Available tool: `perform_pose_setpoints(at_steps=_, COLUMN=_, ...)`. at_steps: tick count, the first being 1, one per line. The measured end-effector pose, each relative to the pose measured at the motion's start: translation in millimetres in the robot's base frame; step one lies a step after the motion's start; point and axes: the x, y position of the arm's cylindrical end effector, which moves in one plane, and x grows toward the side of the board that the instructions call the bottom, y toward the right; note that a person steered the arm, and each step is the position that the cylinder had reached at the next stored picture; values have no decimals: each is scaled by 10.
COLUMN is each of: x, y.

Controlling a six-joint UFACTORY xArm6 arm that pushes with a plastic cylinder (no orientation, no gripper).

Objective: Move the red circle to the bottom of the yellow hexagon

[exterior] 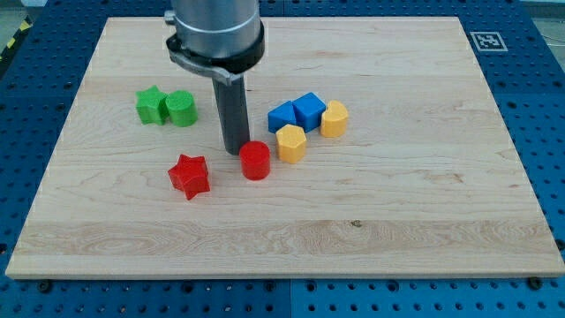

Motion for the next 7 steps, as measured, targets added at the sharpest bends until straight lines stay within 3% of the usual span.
perform_pose_setpoints(at_steps=3, x=276, y=-102)
perform_pose_setpoints(at_steps=7, x=345, y=370)
